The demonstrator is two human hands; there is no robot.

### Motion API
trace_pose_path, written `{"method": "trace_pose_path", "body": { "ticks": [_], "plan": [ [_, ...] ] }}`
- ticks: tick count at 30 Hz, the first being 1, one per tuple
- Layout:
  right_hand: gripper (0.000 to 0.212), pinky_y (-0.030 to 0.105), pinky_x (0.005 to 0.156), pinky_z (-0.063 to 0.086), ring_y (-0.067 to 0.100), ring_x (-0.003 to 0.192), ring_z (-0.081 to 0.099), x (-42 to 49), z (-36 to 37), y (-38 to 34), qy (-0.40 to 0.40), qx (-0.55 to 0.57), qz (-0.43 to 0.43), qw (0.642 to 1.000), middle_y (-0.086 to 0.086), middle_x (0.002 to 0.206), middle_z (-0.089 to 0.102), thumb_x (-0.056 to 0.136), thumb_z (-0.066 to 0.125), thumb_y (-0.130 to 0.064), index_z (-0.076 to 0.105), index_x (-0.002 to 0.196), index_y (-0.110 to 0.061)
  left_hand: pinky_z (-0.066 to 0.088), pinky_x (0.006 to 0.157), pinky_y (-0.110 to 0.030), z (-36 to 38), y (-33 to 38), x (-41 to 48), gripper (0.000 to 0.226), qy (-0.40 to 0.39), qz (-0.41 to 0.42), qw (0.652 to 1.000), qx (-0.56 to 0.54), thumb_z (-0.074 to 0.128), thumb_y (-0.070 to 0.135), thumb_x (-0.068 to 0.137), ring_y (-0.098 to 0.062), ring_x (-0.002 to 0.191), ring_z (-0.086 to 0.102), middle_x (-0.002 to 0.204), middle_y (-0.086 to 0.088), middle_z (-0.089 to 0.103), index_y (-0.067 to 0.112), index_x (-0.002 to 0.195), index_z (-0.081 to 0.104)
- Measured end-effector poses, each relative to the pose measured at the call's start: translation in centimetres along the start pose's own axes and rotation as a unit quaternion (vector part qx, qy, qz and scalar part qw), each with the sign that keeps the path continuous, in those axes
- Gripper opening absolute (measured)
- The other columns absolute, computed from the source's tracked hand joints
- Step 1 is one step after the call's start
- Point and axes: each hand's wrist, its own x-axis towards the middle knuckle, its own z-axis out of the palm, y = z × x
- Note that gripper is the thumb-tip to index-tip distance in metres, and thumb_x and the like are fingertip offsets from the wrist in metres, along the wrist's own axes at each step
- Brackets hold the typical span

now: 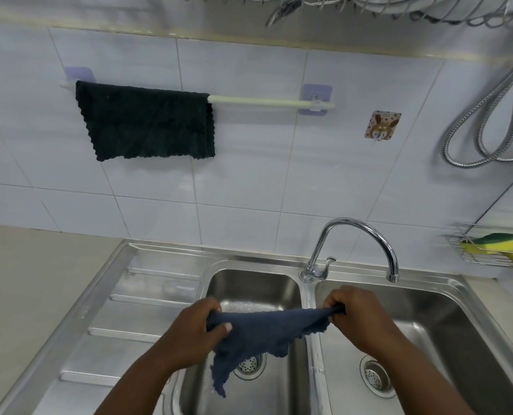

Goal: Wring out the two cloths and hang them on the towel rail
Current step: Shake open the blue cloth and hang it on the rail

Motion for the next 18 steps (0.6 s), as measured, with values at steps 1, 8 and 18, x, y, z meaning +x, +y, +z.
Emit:
{"method": "trace_pose_path", "body": {
  "ticks": [1,8,18],
  "plan": [
    [0.034,0.007,0.057,0.038,0.006,0.067,0.056,0.1,0.0,0.3,-0.005,-0.004,0.003,1.0,-0.008,0.077,0.063,0.08,0.066,-0.005,0.057,0.065,-0.035,0.05,0.069,-0.019,-0.4,-0.1,0.1,0.018,-0.012,-0.002,1.0,0.004,0.055,0.023,0.095,-0.01,0.076,0.06,0.085,0.005,0.061,0.033,0.082,0.049],
    [0.019,0.026,0.066,0.051,0.011,0.076,0.064,1.1,-0.1,0.4,0.01,-0.026,0.025,0.999,-0.007,0.08,0.07,0.078,0.065,-0.017,0.065,0.071,-0.035,0.044,0.096,-0.018,-1.9,-0.2,1.7,0.022,-0.126,0.034,0.975,0.179,0.057,0.022,0.095,-0.014,0.111,0.06,0.121,0.005,0.059,0.018,0.117,0.062],
    [0.019,0.009,0.085,0.042,0.006,0.097,0.056,-0.5,-5.9,-2.4,0.364,0.075,-0.174,0.912,-0.016,0.098,0.061,0.081,0.072,-0.01,0.073,0.097,-0.019,0.038,0.102,-0.024,-6.4,5.3,0.6,0.022,0.374,0.204,0.893,0.147,0.044,0.008,0.091,-0.028,0.112,0.054,0.114,-0.01,0.062,0.007,0.099,0.064]
  ]
}}
